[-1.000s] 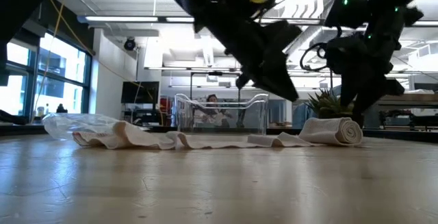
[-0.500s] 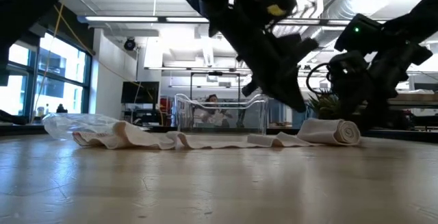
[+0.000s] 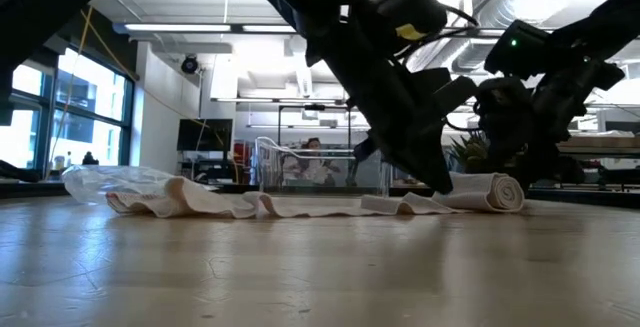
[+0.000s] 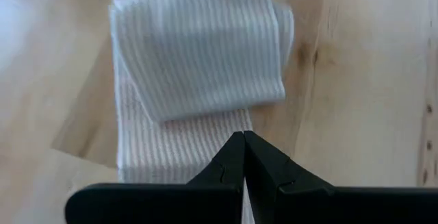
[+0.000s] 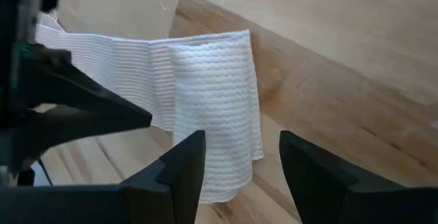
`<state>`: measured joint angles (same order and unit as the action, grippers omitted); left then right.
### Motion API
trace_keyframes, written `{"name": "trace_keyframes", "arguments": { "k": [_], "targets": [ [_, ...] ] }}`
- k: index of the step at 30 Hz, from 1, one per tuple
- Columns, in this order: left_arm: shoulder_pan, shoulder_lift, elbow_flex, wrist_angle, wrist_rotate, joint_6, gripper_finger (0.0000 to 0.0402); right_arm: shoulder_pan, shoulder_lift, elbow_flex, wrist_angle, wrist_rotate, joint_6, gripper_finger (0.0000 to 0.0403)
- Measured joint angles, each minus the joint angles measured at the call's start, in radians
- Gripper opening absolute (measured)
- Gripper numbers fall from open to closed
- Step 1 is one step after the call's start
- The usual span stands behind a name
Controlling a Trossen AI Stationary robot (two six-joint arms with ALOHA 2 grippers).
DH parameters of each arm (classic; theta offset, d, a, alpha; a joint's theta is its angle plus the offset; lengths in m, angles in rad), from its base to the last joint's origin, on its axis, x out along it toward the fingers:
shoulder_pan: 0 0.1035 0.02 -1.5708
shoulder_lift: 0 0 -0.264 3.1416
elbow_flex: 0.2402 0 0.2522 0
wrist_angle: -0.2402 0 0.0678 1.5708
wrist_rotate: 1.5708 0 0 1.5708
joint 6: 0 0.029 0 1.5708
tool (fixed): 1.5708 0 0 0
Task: Roll bandage
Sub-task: Roll the bandage
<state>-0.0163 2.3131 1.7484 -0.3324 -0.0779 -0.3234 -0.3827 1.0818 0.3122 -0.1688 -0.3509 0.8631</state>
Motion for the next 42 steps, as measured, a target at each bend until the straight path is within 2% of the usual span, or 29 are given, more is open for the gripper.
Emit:
{"name": "trace_keyframes", "arguments": {
  "k": [4, 12, 19, 33, 37, 42],
  "targets": [
    [0.004, 0.003, 0.0, 0.009, -0.033, 0.011, 0.0, -0.002, 0.002, 0.0, 0.035, -0.016, -0.001, 0.0181],
    [0.022, 0.001, 0.0, 0.019, -0.025, 0.066, 0.0, -0.002, 0.041, 0.0, 0.069, -0.021, -0.006, 0.0181],
    [0.033, 0.019, -0.001, 0.028, 0.003, 0.068, 0.0, -0.001, 0.092, 0.0, 0.135, -0.071, 0.0, 0.0181],
    [0.048, 0.033, 0.0, 0.169, 0.011, 0.081, 0.0, 0.042, 0.097, 0.0, 0.143, -0.09, 0.031, 0.0181],
    [0.05, 0.051, 0.0, 0.15, 0.054, 0.074, 0.0, 0.07, 0.097, 0.0, 0.144, -0.092, 0.045, 0.0181],
    [0.051, 0.035, 0.0, 0.093, 0.045, 0.096, 0.0, 0.079, 0.097, 0.0, 0.151, -0.067, 0.045, 0.0181]
  ]
}}
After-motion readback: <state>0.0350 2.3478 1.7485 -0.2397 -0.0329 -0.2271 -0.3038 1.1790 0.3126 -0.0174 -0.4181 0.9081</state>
